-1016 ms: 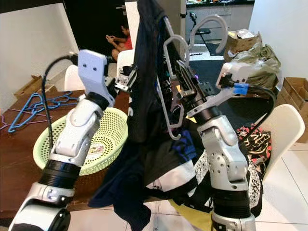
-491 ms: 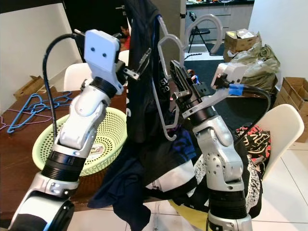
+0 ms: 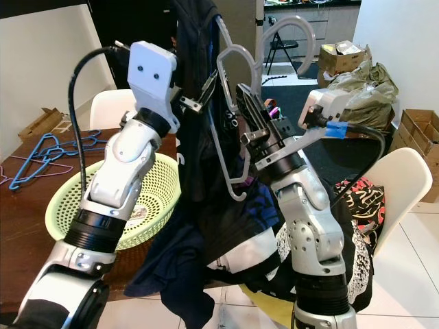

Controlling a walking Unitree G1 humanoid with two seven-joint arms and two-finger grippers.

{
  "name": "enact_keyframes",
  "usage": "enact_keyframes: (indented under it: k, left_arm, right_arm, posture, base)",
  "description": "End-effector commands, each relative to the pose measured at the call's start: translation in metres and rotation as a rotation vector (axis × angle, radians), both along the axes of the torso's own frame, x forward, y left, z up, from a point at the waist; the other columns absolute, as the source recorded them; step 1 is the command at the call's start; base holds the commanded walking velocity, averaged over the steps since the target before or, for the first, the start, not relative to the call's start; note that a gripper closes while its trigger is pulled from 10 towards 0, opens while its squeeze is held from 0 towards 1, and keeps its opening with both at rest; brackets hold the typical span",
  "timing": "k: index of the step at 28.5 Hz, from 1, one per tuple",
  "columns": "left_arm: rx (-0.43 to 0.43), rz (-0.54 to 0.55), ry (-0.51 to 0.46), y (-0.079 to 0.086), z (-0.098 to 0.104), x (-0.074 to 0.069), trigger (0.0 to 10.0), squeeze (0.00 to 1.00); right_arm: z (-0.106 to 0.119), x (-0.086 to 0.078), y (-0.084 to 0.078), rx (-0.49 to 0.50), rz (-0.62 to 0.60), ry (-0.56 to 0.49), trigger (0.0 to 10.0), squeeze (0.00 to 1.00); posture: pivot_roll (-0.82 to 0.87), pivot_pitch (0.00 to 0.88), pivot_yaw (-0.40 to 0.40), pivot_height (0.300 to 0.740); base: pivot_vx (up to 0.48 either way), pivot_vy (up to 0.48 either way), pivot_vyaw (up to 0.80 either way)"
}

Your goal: Hang hanger

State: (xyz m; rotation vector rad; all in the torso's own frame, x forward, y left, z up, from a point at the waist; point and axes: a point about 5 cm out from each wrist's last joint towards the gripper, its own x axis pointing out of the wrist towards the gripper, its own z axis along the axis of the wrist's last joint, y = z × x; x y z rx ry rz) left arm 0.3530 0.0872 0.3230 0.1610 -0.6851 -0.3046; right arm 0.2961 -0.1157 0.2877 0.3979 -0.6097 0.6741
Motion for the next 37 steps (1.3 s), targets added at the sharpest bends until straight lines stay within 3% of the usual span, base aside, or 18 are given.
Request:
enact_keyframes:
  k: [1, 3, 4, 23, 28, 30, 37]
  left_arm:
    - [-0.027, -0.008, -0.005, 0.002, 0.004, 0.001, 6.2, 0.0]
    - [-0.027, -0.009, -0.006, 0.002, 0.005, 0.002, 6.2, 0.0]
    - [-0.026, -0.01, -0.008, 0.002, 0.005, 0.002, 0.2, 0.0]
    - [0.034, -0.049, -0.082, -0.006, 0.016, -0.007, 0.0, 0.0]
    - [0.081, -0.087, -0.141, -0.016, 0.026, -0.016, 0.0, 0.0]
    - [0.125, -0.139, -0.18, -0.027, 0.032, -0.024, 0.0, 0.0]
    - [0.181, -0.237, -0.207, -0.046, 0.035, -0.036, 0.0, 0.0]
  right_arm:
    - [0.005, -0.006, 0.005, 0.009, 0.039, -0.032, 10.0, 0.0]
    - [0.005, -0.006, 0.005, 0.009, 0.039, -0.031, 10.0, 0.0]
    - [0.005, -0.006, 0.005, 0.009, 0.038, -0.031, 10.0, 0.0]
    - [-0.002, -0.003, 0.005, 0.004, 0.023, -0.004, 10.0, 0.0]
    - [-0.01, 0.004, 0.006, -0.047, -0.012, 0.037, 10.0, 0.0]
    - [-0.019, 0.01, 0.008, -0.107, -0.046, 0.085, 10.0, 0.0]
    - [-0.03, 0.016, 0.014, -0.197, -0.075, 0.124, 10.0, 0.0]
  posture:
    - [-0.02, 0.0, 0.049, 0.74]
    - [-0.02, 0.0, 0.049, 0.74]
    - [-0.02, 0.0, 0.051, 0.74]
    - [-0.01, 0.0, 0.047, 0.74]
    - [-0.01, 0.0, 0.043, 0.74]
    - [0.0, 0.0, 0.04, 0.74]
    - [0.0, 0.0, 0.038, 0.74]
  base:
    - [0.0, 0.0, 0.0]
    - [0.0, 0.0, 0.0]
    - [0.0, 0.0, 0.0]
    - [0.0, 0.0, 0.0]
    - [0.0, 0.0, 0.0]
    - [0.0, 0.0, 0.0]
    - [0.0, 0.0, 0.0]
